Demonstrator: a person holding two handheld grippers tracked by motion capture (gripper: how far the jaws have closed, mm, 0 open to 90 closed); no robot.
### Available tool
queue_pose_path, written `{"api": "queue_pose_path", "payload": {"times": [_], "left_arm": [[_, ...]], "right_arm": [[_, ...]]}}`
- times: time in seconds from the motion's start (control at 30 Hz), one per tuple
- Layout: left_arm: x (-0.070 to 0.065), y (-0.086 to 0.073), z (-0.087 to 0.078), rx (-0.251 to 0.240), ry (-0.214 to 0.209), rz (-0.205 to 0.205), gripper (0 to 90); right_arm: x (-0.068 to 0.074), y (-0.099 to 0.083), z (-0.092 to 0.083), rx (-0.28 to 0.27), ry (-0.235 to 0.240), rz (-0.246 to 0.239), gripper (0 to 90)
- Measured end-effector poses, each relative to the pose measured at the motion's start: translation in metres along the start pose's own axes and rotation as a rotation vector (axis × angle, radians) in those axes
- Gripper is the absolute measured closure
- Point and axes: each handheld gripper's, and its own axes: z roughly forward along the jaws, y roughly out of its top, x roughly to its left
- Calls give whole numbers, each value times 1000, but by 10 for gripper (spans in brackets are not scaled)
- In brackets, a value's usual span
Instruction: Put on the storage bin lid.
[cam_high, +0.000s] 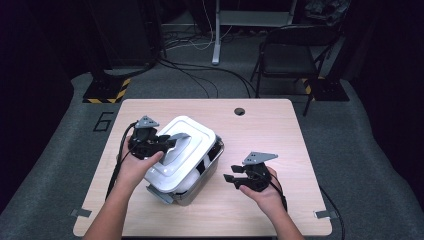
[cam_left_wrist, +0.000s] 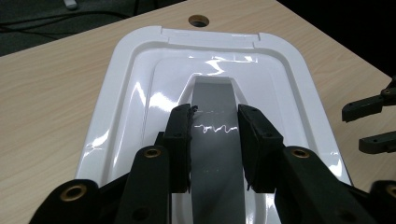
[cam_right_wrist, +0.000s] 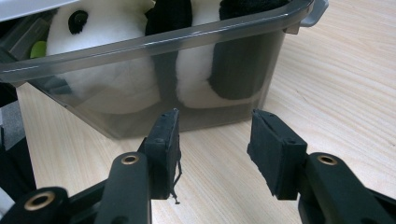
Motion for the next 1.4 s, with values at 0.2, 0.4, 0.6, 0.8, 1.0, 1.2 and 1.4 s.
{"api": "queue_pose_path", "payload": {"times": [0.2,0.4,0.6,0.8,1.0,1.2,1.4], "left_arm": [[-8,2,7,10,-13,10,667],[-16,-1,20,24,-30,17,667],[-16,-7,24,24,-31,8,666],[-14,-11,23,8,-41,12,639],[-4,-11,9,-26,-54,20,481],[14,-20,-18,-66,-14,15,475],[36,-41,-25,-57,26,-22,478]], "right_arm": [[-1,0,-1,-1,-1,4,524],[-2,0,-1,0,-3,-1,524],[-1,-1,0,3,-3,2,524],[-1,-1,1,3,-3,1,524],[-1,0,1,-1,-1,6,523],[2,3,2,-7,3,0,512],[5,14,-1,-36,18,-2,495]]}}
